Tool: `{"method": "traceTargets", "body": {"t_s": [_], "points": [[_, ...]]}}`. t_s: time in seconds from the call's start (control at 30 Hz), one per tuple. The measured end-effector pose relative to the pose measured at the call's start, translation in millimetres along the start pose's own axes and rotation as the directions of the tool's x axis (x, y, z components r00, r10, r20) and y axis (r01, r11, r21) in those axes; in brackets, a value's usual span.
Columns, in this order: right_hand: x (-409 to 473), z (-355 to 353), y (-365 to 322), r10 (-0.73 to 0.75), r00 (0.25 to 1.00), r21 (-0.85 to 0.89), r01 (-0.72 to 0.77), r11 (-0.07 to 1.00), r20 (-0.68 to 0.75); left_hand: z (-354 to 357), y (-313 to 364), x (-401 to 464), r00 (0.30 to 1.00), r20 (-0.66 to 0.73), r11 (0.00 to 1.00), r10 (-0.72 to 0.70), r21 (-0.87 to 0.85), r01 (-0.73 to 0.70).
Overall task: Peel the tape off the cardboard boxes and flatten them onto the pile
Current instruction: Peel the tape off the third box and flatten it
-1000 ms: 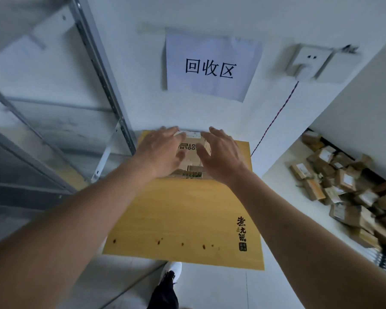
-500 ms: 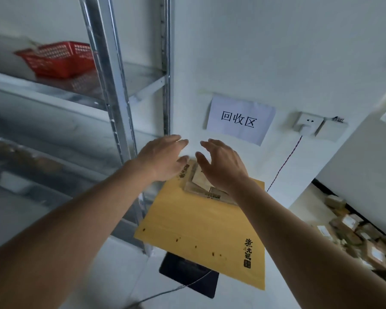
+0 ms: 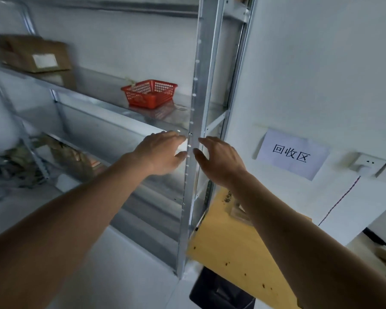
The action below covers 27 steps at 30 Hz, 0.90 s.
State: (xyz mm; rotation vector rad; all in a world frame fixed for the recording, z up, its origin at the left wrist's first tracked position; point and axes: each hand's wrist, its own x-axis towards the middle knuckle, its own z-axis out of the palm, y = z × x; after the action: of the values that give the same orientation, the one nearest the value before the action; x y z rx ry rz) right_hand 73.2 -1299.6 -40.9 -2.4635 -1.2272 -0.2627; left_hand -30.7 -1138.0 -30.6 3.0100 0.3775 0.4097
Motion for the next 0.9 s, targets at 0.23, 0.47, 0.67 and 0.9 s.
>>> {"method": "traceTargets", "body": {"t_s": [0.23, 0.47, 0.67, 0.9], "points": [[71.2, 29.3, -120.1, -0.074, 0.996, -0.005, 0.074, 0.997, -0.047, -42.6, -131.3, -17.2, 0.999, -0.027, 0.998, -0.037, 0.042, 0.038], [146.2, 60.9, -202.6, -0.134, 0.99, 0.039, 0.136, 0.99, -0.048, -71.2, -244.8, -15.7, 0.994, -0.056, 0.993, -0.093, 0.068, 0.096], [228.7, 91.1, -256.2, -0.222, 0.974, 0.05, 0.224, 0.973, -0.049, -86.5, -332.3, 8.4, 0.985, -0.076, 0.986, -0.152, 0.05, 0.156], [356.2, 138.2, -311.5, -0.318, 0.945, 0.121, 0.325, 0.938, -0.074, -103.9, -447.7, 60.4, 0.966, -0.107, 0.967, -0.236, 0.07, 0.244]]}}
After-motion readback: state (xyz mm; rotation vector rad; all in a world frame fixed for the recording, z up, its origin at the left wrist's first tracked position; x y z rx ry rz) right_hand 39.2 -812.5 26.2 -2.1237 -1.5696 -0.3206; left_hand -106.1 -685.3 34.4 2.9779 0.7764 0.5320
